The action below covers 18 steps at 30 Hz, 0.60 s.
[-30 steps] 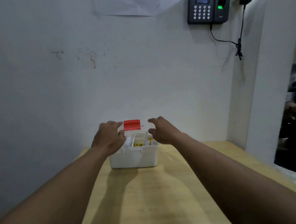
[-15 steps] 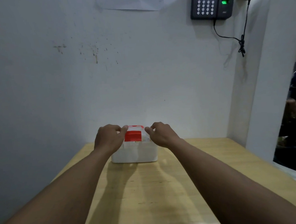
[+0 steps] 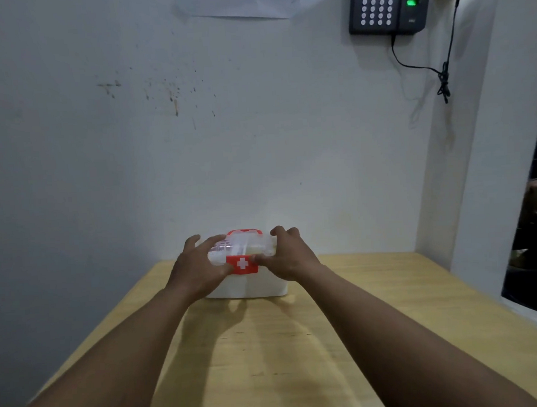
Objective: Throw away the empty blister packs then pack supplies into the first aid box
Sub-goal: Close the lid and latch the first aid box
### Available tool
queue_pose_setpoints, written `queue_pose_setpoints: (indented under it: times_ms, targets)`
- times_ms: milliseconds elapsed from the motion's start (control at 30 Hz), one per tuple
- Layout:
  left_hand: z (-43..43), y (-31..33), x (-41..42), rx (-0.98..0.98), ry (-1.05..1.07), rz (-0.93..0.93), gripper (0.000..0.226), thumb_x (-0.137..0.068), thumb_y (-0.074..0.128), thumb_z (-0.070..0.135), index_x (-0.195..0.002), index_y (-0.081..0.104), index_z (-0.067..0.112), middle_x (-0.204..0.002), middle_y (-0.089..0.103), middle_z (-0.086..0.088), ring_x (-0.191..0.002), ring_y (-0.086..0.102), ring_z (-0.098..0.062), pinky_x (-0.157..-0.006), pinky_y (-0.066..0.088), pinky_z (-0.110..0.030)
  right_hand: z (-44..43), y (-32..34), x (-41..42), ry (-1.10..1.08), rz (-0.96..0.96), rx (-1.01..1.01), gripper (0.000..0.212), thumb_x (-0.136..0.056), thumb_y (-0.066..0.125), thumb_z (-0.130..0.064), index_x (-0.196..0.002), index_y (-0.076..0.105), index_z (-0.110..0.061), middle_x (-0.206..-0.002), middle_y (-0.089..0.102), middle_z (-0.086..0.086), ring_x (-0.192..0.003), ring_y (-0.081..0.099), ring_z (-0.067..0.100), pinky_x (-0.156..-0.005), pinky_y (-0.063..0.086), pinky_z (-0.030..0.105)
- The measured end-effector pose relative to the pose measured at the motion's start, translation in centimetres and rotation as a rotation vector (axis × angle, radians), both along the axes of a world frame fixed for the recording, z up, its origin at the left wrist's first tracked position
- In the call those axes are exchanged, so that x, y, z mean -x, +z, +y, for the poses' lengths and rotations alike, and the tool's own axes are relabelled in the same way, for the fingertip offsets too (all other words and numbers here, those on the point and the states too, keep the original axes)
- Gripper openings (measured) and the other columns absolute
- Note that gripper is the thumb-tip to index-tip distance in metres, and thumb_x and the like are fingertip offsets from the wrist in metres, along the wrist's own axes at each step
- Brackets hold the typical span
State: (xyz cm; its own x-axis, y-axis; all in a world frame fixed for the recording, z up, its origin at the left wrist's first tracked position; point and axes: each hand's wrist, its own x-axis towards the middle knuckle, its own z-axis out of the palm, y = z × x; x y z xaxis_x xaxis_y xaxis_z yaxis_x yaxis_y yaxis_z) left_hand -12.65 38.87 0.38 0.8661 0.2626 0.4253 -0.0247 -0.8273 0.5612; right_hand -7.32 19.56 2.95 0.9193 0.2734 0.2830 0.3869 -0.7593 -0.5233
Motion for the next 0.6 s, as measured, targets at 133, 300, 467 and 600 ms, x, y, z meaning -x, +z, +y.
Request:
queue_pose_setpoints:
  times_ms: [133, 300, 467, 600]
  targets:
    - [0.3, -1.1, -0.3, -0.007, -0.017, -0.010, 0.082, -0.076, 0.075, 0.054, -0.147, 0.038, 0.035, -0.160, 0.026, -0.007, -0.142, 0.033, -0.030, -0.107, 0.038, -0.046, -0.6, -1.5, -0.2, 0.043, 0.016, -0.052, 0.090, -0.074, 0.078, -0.053, -0.145, 0.030, -0.025, -0.132, 0.043, 0.012, -0.110, 0.058, 0.032, -0.092, 0.052, 0.041]
    - [1.2, -1.9, -0.6, 0.026, -0.028, -0.073, 0.086, -0.071, 0.078, 0.057, -0.144, 0.040, 0.032, -0.151, 0.042, -0.004, -0.132, 0.046, -0.027, -0.101, 0.045, -0.047, -0.8, -2.9, -0.2, 0.066, -0.041, -0.084, 0.090, -0.076, 0.078, -0.049, -0.146, 0.026, -0.030, -0.134, 0.041, 0.011, -0.111, 0.059, 0.031, -0.090, 0.054, 0.041]
    - [0.6, -2.2, -0.3, 0.076, -0.056, -0.134, 0.085, -0.071, 0.081, 0.050, -0.143, 0.042, 0.028, -0.141, 0.055, -0.005, -0.117, 0.058, -0.027, -0.090, 0.055, -0.045, -0.5, -3.5, -0.4, 0.058, -0.072, -0.101, 0.087, -0.078, 0.076, -0.050, -0.146, 0.024, -0.032, -0.137, 0.040, 0.010, -0.110, 0.059, 0.031, -0.088, 0.055, 0.042]
    - [1.0, -2.0, -0.2, 0.072, -0.075, -0.114, 0.089, -0.070, 0.084, 0.047, -0.145, 0.040, 0.029, -0.142, 0.054, -0.005, -0.118, 0.057, -0.027, -0.092, 0.055, -0.046, -0.9, -3.7, -0.3, 0.069, -0.056, -0.132, 0.089, -0.079, 0.077, -0.045, -0.149, 0.023, -0.033, -0.141, 0.036, 0.010, -0.117, 0.056, 0.031, -0.093, 0.053, 0.043]
